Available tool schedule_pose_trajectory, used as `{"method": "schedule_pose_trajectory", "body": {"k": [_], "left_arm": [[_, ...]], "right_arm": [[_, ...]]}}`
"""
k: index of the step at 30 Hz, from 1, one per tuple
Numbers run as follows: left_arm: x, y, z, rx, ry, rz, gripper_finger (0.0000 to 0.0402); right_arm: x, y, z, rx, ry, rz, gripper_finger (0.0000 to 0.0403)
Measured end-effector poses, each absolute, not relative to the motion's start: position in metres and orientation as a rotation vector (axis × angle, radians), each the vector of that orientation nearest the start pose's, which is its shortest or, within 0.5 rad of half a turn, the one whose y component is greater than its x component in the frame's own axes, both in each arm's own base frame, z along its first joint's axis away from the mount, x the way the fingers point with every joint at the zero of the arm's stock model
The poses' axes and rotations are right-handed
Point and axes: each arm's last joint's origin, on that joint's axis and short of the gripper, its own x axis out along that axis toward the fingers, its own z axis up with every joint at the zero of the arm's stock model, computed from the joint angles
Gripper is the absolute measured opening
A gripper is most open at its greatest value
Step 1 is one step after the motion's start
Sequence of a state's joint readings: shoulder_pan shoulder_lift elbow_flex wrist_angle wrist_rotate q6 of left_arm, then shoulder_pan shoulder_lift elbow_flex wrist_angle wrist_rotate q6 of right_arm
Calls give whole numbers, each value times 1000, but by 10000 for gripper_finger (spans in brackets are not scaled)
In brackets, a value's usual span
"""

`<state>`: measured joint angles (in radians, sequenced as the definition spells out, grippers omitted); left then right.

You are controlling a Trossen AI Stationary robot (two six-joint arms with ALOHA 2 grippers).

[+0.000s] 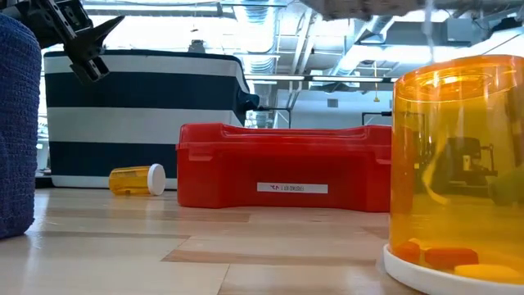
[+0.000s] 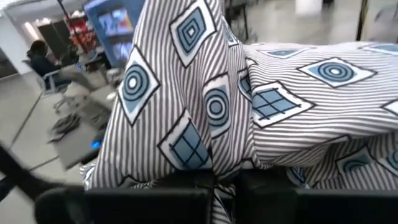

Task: Pick & place medical supplies in basket/bin
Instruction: Put the gray patient gown into the blue laundry organizer

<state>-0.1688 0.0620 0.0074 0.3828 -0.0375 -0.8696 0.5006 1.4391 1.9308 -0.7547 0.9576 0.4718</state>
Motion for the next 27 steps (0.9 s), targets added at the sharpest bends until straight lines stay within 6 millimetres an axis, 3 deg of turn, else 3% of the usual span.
{"method": "schedule_pose_trajectory", "body": {"k": [10, 18, 22, 27], "left_arm": [[95, -15, 198, -870, -253, -261, 239], [95, -15, 198, -868, -253, -262, 239], [95, -15, 198, -868, -253, -261, 239], [95, -15, 198, -868, -254, -261, 239]], "right_arm": [[251, 64, 536, 73, -40, -579, 11], [270, 33, 555, -31, -220, -541, 11], [289, 18, 553, -81, -275, -521, 11], [327, -2, 535, -114, -277, -501, 11]]}}
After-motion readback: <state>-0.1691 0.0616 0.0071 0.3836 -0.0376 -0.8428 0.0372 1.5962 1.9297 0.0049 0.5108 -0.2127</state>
